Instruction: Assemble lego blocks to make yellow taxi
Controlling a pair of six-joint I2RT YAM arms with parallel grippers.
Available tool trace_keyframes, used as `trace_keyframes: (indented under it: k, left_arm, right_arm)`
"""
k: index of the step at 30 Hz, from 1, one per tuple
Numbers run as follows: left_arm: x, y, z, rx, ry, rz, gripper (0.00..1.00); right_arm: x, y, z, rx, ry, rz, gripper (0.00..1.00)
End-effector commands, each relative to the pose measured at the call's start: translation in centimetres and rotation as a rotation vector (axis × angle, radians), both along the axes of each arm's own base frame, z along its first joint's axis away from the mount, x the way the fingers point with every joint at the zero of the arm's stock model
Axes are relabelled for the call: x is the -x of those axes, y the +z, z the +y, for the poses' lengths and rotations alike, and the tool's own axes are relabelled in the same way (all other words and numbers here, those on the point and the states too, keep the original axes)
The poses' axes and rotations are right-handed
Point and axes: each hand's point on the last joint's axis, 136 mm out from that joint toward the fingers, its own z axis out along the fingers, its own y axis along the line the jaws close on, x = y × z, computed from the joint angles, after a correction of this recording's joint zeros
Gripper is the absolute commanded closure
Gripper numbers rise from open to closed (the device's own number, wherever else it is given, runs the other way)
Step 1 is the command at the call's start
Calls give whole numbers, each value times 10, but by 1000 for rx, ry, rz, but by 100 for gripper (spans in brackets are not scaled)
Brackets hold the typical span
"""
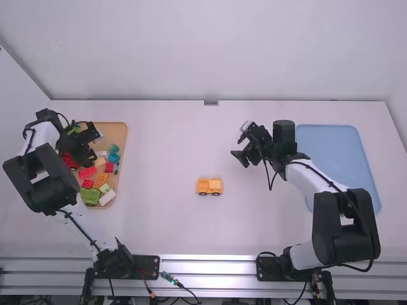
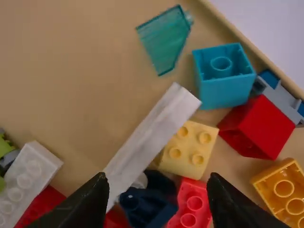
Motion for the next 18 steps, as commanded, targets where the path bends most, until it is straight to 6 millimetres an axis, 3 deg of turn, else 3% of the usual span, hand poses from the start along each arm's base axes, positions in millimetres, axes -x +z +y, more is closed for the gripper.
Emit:
trace_keyframes:
  k: [1,6,10,18]
  left_arm:
    - [-7,5,-11,44,-36,-2,38]
    - [15,3,-21,55,-90,93,38]
    - [30,-8,-24,57,-139,138,44]
    - [32,-26,-23,50,-138,130,47]
  right_arm:
    - [-4,21,5,-26,19,-41,1]
    - [-2,17,4,-23,20,-20,1]
    - [-1,17,4,-22,19,-20,1]
    - [-1,17,4,-22,19,-20,1]
